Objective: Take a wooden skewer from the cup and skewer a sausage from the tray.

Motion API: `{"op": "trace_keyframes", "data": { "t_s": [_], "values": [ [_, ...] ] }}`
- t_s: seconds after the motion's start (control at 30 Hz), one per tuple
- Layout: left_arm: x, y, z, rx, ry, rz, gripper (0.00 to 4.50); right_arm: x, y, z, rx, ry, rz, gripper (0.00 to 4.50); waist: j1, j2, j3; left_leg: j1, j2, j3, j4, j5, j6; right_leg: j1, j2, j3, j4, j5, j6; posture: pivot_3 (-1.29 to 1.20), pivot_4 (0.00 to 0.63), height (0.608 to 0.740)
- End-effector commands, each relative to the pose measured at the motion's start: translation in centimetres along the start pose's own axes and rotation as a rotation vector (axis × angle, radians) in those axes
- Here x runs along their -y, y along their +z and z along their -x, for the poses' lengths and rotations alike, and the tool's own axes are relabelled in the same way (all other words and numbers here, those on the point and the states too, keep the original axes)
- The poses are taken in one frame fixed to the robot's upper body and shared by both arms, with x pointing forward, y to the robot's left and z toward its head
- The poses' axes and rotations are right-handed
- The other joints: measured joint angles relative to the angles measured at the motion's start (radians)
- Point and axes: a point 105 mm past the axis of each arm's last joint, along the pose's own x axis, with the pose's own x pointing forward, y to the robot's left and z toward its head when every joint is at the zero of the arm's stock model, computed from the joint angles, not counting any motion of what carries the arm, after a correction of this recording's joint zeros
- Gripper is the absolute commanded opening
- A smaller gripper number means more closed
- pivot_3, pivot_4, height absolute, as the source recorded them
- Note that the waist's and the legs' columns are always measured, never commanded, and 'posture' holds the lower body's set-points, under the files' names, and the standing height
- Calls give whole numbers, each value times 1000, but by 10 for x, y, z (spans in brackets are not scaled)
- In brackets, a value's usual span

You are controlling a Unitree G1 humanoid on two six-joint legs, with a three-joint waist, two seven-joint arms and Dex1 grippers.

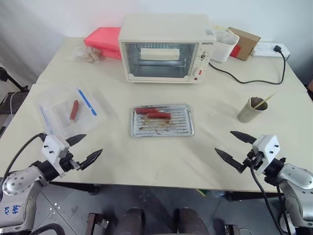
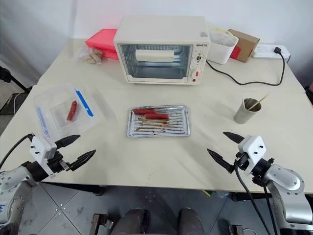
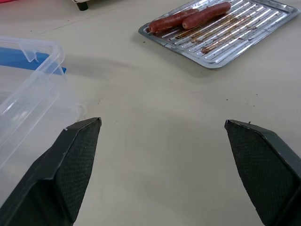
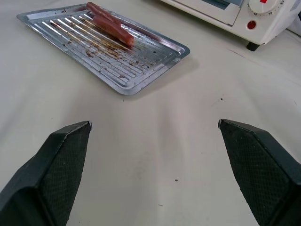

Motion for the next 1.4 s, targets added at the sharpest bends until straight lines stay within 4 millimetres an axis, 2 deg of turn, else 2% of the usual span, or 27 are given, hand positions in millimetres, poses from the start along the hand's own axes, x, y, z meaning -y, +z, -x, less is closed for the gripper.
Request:
{"op": "trace_keyframes", "data": {
  "t_s": [0.03, 0.1, 0.2, 0.27, 0.33, 0.4, 0.57, 0.6, 0.7, 0.77, 0.87, 0.93, 1.03, 1.23, 1.4],
  "values": [
    [3, 9, 0, 28, -19, -39, 4468, 1, 12, 0, 36, 19, 19, 4500, 0, 0, 0, 0, 0, 0, 0, 0, 0, 0, 0, 0, 0, 0, 0, 0, 150, 740],
    [2, 15, -3, 60, -30, -14, 4468, 4, 18, 1, 49, 17, 15, 4500, 0, 0, 0, 0, 0, 0, 0, 0, 0, 0, 0, 0, 0, 0, 0, 0, 150, 740],
    [14, 34, -12, 124, -152, 18, 4468, 21, 27, 14, 56, -68, 35, 4500, 3, 0, 0, 0, 0, 0, 1, 0, 0, 0, 0, 0, 0, 0, 0, 0, 150, 740],
    [27, 46, -19, 149, -258, 17, 4468, 36, 26, 30, 24, -139, 57, 4500, 10, 0, 0, -1, -1, 0, 1, 0, 0, 0, -1, 0, 0, 0, 0, 0, 150, 740],
    [43, 69, -35, 217, -382, 16, 4468, 61, 19, 61, -41, -255, 91, 4500, 20, 0, 0, -1, -1, 0, 1, 0, 1, 0, 0, 0, 0, 0, 1, 0, 150, 740],
    [53, 83, -44, 252, -455, 29, 4468, 73, 16, 77, -75, -302, 114, 4500, 26, 0, 0, -1, -3, -1, 1, 0, 2, 1, 1, -1, 0, 1, 2, 0, 150, 740],
    [60, 91, -58, 279, -497, 12, 4468, 86, 13, 81, -105, -299, 150, 4500, -3, 0, 0, 1, -2, 7, 0, 0, 3, 0, 3, 0, 0, 2, 3, 0, 150, 740],
    [58, 91, -60, 282, -488, 9, 4468, 88, 15, 78, -101, -286, 153, 4500, -7, 0, 0, 2, -2, 9, 0, 0, 3, -1, 4, 0, 0, 2, 3, 0, 150, 740],
    [54, 88, -63, 283, -467, 14, 4468, 100, 37, 54, -120, -173, 195, 4500, -30, 2, 1, 3, -1, 12, 0, 1, 5, -1, 4, 1, 2, 3, 5, 0, 150, 740],
    [54, 87, -63, 285, -472, 21, 4468, 109, 58, 33, -207, -64, 232, 4500, -34, 5, 3, 6, -2, 16, 1, 1, 6, 0, 4, 5, 1, 4, 6, 0, 150, 740],
    [57, 87, -64, 287, -488, 41, 4468, 117, 84, 14, -327, 48, 277, 4500, -27, 7, 4, 7, -1, 17, 0, 1, 7, -1, 3, 8, 1, 5, 6, 0, 150, 740],
    [61, 86, -65, 288, -497, 47, 4468, 123, 100, 3, -398, 91, 309, 4500, -23, 7, 4, 6, 1, 14, -1, 1, 5, -2, 1, 11, -1, 5, 6, 0, 150, 740],
    [66, 82, -66, 288, -497, 55, 4468, 139, 124, -16, -487, 92, 373, 4500, -21, 6, 5, -5, 1, 12, 1, 0, 4, -10, 1, 12, -1, 5, 5, 0, 150, 740],
    [71, 79, -65, 286, -487, 73, 4468, 154, 125, -30, -722, 188, 517, 4500, -12, 6, 5, -20, -3, 14, 2, 0, 5, -25, 1, 11, 2, 7, 7, 0, 150, 740],
    [76, 77, -64, 279, -496, 84, 4468, 161, 130, -47, -775, 221, 577, 4500, -23, 6, 5, -27, -5, 17, 6, 0, 6, -35, 1, 7, 10, 7, 8, 0, 150, 740]
  ]
}}
